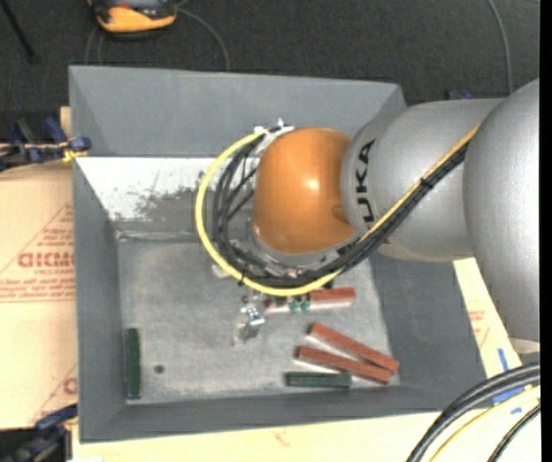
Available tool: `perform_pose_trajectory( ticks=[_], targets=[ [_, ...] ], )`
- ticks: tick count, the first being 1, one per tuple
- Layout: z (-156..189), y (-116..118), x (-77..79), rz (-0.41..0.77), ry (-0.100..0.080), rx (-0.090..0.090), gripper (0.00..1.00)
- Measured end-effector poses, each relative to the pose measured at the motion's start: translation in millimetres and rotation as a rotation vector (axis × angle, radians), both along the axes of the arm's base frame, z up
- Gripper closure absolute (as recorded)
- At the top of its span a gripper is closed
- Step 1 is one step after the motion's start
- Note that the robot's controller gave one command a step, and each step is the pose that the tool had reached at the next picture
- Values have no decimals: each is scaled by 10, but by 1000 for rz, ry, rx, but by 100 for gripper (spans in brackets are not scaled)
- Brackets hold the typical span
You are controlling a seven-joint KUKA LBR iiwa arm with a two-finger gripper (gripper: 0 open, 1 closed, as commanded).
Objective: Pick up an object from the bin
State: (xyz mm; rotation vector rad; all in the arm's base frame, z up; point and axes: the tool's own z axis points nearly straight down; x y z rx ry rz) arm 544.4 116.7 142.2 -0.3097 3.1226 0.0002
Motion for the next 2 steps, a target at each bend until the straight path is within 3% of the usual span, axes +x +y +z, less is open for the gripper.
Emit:
perform_pose_trajectory(
  ticks=[1, 2],
  targets=[
    [-16, -142, 475, -16, 0, -1, 0],
    [1, -512, 460, -58, -5, 1, 0]
  ],
)
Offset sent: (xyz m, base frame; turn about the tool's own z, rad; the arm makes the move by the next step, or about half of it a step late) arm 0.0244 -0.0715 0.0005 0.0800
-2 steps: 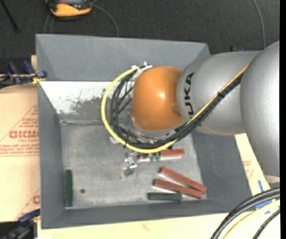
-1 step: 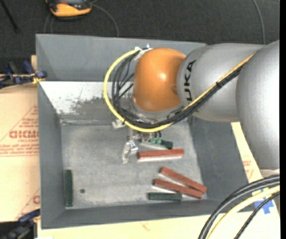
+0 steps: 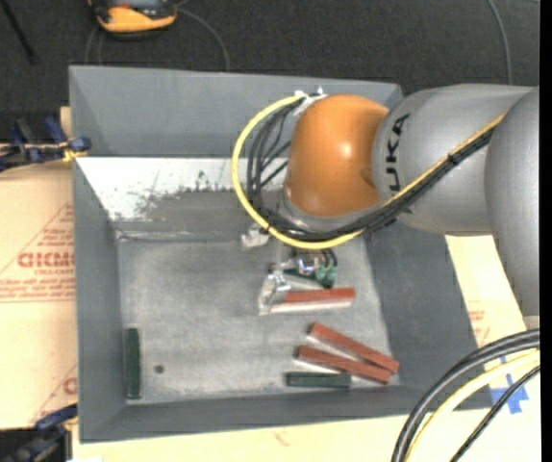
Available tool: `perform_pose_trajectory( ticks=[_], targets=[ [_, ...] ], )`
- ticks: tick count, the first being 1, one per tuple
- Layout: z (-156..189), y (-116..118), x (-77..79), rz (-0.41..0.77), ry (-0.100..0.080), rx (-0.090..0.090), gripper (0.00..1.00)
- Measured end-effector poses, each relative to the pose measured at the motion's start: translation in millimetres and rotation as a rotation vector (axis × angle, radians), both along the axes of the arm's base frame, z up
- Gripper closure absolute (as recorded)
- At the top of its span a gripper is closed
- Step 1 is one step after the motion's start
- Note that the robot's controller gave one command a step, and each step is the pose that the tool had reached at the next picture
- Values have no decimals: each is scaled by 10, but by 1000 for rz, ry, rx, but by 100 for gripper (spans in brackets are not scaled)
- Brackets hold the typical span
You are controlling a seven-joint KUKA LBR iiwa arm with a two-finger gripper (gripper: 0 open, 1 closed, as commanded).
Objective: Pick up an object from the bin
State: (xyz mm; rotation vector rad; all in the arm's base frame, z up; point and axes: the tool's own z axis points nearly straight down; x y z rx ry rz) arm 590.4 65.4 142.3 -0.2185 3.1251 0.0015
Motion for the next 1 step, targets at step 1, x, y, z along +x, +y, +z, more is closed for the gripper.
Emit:
perform_pose_trajectory(
  ticks=[1],
  targets=[
    [-301, -135, -37, 76, 1, -3, 0]
  ],
)
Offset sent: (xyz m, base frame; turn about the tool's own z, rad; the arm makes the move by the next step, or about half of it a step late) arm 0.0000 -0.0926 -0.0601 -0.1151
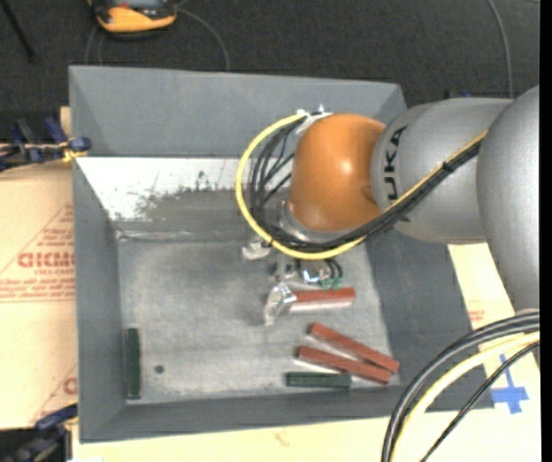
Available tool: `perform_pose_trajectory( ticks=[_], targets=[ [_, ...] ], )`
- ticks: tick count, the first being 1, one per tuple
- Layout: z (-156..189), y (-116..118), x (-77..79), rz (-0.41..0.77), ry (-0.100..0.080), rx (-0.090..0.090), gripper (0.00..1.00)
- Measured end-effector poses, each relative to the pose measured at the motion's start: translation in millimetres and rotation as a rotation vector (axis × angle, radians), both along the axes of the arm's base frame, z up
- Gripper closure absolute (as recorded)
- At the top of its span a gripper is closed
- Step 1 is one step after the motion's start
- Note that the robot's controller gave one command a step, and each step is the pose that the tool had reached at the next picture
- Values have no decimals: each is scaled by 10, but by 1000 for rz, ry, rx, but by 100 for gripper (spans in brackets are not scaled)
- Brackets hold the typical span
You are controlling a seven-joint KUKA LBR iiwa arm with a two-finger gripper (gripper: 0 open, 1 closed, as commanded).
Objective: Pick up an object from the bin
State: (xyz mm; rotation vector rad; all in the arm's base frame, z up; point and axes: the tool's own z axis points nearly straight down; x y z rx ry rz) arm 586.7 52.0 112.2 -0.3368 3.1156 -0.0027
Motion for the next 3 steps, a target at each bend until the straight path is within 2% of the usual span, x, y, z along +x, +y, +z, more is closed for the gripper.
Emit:
perform_pose_trajectory(
  ticks=[1, 2, 3],
  targets=[
    [-284, -811, 50, 34, 5, 0, 100],
    [-284, -808, 51, 33, 5, 0, 100],
    [1082, -1078, 160, -3, 2, 1, 100]
  ],
)
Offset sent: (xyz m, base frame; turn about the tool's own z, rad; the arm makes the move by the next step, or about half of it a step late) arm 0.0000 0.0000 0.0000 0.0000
